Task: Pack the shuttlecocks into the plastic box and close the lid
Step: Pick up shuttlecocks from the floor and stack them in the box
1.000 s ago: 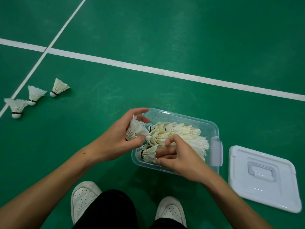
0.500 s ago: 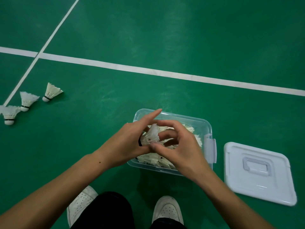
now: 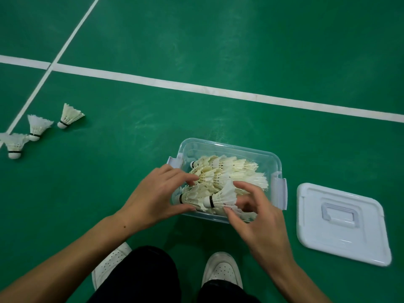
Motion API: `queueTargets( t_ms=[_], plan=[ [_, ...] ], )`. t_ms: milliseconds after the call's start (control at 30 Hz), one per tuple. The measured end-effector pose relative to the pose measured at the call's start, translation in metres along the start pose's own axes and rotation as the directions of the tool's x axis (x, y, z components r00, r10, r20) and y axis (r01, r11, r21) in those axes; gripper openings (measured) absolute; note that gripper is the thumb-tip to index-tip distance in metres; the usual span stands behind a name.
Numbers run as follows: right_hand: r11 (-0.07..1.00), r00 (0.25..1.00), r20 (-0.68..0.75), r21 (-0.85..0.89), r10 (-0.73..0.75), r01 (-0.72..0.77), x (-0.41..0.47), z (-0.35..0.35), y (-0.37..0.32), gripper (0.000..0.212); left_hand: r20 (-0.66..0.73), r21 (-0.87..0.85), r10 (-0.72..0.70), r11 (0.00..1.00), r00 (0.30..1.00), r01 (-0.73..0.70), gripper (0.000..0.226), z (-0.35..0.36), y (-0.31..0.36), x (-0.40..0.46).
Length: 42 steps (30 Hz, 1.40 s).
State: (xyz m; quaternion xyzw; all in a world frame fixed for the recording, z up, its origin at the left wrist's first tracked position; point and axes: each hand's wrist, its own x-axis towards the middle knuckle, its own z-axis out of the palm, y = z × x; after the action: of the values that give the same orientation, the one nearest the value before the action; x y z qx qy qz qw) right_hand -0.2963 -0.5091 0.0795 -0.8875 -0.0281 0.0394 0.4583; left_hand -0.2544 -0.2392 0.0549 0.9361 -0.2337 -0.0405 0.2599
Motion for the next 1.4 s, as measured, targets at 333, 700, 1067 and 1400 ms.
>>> queueTargets(
  t_ms=[333, 700, 1067, 1400],
  plan=[
    [0.995, 0.964, 0.254, 0.035, 0.083, -0.095, 0.025, 0.030, -0.004, 0.042, 0.005, 0.057, 0.004, 0.998, 1.000, -0.004, 0.048, 0.012, -0.005, 0.009],
    [0.987, 0.899, 0.431, 0.092, 0.080, -0.131, 0.037, 0.002, -0.004, 0.079, 0.153, -0.099, -0.115, 0.986, 0.981, 0.132, 0.065, -0.011, 0.006, 0.016],
    [0.975, 0.934, 0.320, -0.095, -0.159, 0.199, 0.086, -0.001, -0.059, 0.066, -0.258, -0.413, -0.323, 0.889, 0.911, 0.198, 0.062, -0.064, -0.014, -0.014],
    [0.877, 0.816, 0.437, -0.114, -0.378, 0.467, 0.157, 0.162, -0.128, 0.064, -0.403, -0.514, -0.627, 0.758, 0.667, 0.402, 0.060, -0.096, -0.142, -0.110]
  ],
)
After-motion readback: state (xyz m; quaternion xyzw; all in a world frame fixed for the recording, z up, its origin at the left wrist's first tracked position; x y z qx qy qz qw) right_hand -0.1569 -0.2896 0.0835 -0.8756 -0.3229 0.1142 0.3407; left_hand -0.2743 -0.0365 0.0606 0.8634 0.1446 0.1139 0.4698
